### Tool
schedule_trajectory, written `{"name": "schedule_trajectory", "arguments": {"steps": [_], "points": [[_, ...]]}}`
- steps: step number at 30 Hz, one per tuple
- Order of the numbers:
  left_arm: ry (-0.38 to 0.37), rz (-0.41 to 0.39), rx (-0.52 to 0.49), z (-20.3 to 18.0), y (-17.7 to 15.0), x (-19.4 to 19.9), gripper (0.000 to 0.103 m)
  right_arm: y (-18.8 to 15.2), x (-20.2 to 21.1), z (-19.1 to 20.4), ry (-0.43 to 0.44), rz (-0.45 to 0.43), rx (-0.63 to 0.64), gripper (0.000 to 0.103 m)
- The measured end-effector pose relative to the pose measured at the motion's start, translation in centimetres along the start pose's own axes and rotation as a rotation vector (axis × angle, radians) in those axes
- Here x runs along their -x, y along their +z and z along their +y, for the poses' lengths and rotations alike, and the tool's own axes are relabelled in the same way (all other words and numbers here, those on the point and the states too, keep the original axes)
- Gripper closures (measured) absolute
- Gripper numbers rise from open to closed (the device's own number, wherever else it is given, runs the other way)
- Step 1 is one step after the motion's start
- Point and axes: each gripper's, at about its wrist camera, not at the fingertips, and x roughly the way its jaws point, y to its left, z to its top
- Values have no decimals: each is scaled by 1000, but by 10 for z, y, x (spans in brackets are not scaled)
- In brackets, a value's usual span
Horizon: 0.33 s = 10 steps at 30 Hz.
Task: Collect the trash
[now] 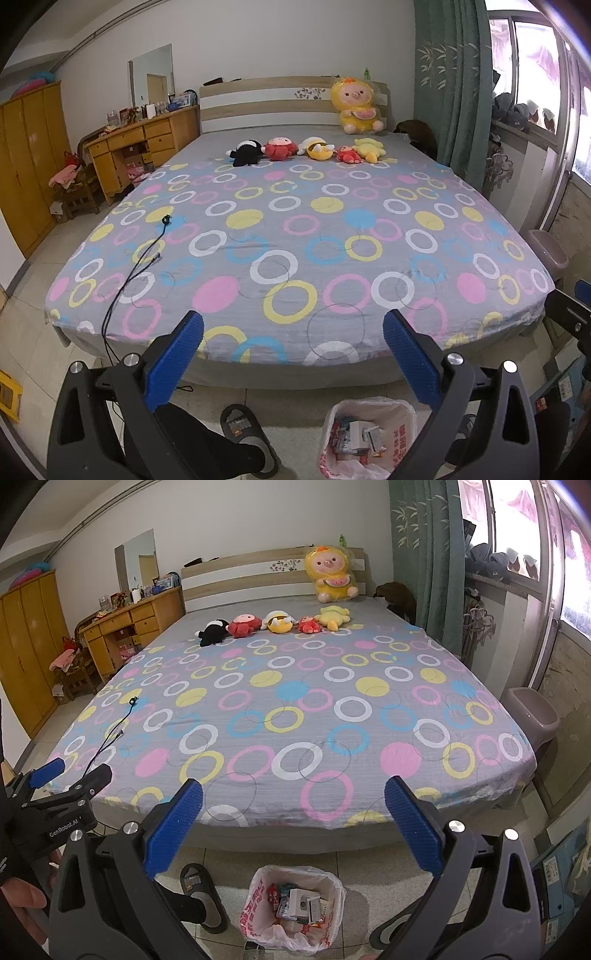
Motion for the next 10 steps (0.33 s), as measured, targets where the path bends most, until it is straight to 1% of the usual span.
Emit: {"name": "schedule_trajectory", "arguments": {"steps": [3,6,10], "points": [[-28,8,2,0,1,0,8,0,0,-1,-1,1,0,7],[-10,8,5,2,2,0,8,0,0,-1,-1,1,-1,7],[-10,17,15,5,3,-2,8,0,0,-1,-3,2,-2,7]]}}
